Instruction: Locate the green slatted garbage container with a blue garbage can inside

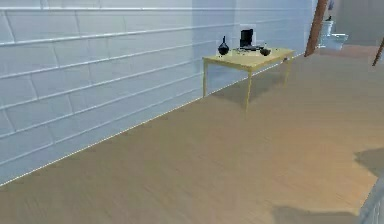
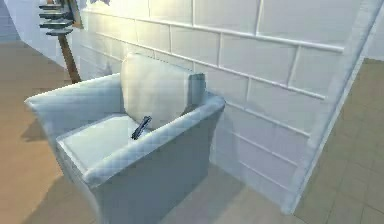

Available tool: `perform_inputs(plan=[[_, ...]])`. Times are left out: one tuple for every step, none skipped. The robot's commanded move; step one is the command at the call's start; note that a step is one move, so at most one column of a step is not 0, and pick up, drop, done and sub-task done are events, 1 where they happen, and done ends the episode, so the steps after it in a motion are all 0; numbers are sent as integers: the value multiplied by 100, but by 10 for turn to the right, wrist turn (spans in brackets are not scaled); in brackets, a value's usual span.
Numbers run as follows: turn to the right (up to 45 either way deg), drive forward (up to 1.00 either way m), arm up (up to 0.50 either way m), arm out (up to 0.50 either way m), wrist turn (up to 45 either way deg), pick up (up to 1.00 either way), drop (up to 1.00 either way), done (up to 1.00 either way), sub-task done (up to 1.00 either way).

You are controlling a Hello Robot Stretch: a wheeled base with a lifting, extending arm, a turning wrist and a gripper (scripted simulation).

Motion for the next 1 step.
perform_inputs(plan=[[0, 65, 0, 0, 0, 0, 0, 0, 0]])
